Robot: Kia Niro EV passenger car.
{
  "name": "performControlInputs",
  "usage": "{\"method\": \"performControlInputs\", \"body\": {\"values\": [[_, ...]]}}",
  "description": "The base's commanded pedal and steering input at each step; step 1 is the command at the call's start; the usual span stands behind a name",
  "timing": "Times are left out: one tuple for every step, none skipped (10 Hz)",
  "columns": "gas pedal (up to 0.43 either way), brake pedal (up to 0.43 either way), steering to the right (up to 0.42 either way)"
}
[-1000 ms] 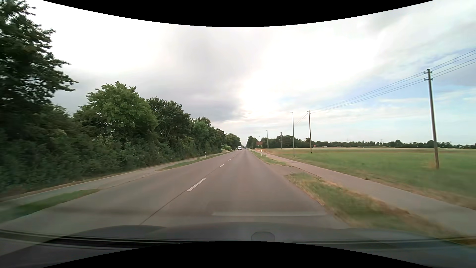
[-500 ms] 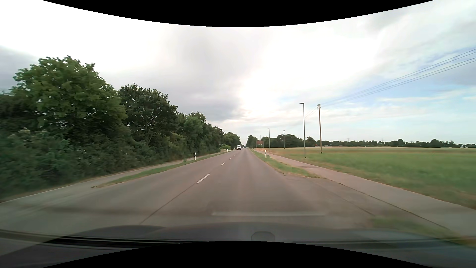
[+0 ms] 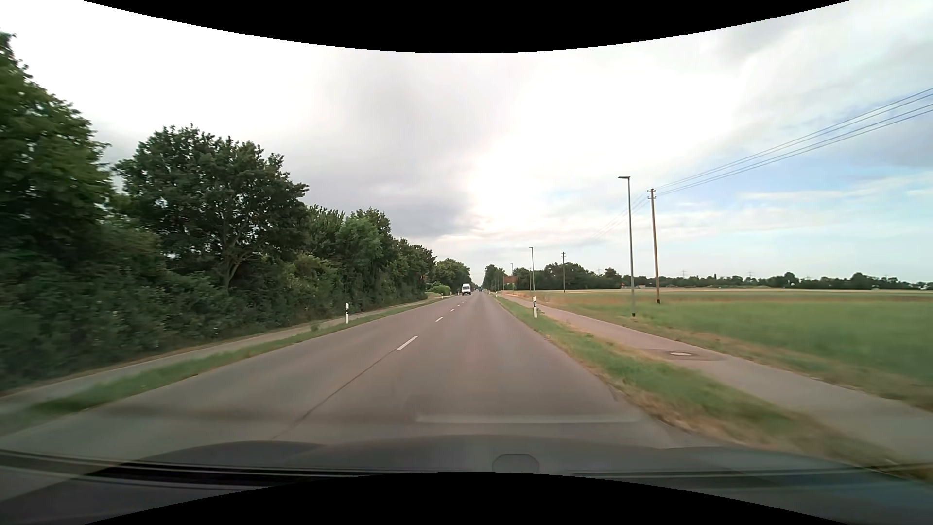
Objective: Follow the waypoints while adhering to traffic rules and regulations
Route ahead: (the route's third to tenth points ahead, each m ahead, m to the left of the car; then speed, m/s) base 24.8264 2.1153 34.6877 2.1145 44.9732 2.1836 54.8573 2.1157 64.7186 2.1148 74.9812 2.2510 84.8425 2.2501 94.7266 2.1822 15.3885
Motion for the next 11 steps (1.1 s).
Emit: {"method": "performControlInputs", "body": {"values": [[0.22,0.0,-0.001],[0.22,0.0,-0.001],[0.22,0.0,-0.001],[0.22,0.0,-0.001],[0.22,0.0,-0.001],[0.22,0.0,-0.001],[0.22,0.0,-0.001],[0.22,0.0,-0.001],[0.22,0.0,-0.001],[0.22,0.0,-0.001],[0.22,0.0,-0.001]]}}
